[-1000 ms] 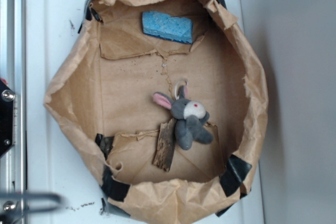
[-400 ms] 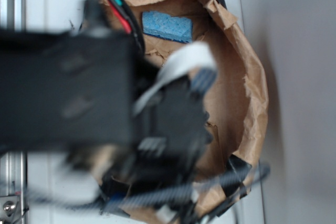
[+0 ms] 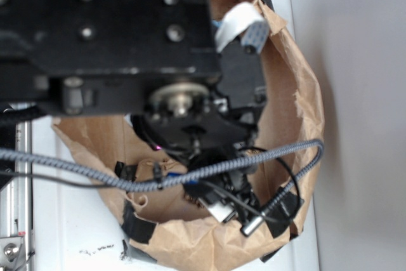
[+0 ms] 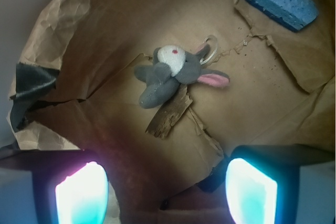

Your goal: Grab the wood chip.

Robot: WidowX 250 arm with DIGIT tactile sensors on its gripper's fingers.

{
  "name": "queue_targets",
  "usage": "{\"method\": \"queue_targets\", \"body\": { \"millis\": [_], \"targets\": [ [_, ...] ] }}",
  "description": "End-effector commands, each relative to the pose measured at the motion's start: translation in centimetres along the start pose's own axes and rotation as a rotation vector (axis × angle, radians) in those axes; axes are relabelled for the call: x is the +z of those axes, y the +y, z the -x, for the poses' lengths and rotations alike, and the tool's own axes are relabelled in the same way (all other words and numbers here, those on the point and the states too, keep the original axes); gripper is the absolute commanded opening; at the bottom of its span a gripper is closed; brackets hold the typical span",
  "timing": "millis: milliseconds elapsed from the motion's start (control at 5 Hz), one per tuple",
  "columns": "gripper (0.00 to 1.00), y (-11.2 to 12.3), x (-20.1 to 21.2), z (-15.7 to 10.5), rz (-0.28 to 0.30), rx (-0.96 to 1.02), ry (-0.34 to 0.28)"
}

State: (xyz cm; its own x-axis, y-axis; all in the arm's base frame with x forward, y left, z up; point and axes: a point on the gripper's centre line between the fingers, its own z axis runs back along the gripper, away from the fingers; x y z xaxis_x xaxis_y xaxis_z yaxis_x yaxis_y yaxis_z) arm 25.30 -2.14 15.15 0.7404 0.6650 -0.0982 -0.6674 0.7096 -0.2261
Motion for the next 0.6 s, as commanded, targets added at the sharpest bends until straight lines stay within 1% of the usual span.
{"method": "queue_targets", "body": {
  "millis": [0, 200, 400],
  "targets": [
    [1.00, 0.9, -0.3, -0.8, 0.046, 0.010, -0.108],
    [1.00, 0.9, -2.7, -1.2, 0.055, 0.049, -0.154],
    [1.00, 1.2, -3.9, -1.3, 0.056, 0.032, -0.186]
  ]
}}
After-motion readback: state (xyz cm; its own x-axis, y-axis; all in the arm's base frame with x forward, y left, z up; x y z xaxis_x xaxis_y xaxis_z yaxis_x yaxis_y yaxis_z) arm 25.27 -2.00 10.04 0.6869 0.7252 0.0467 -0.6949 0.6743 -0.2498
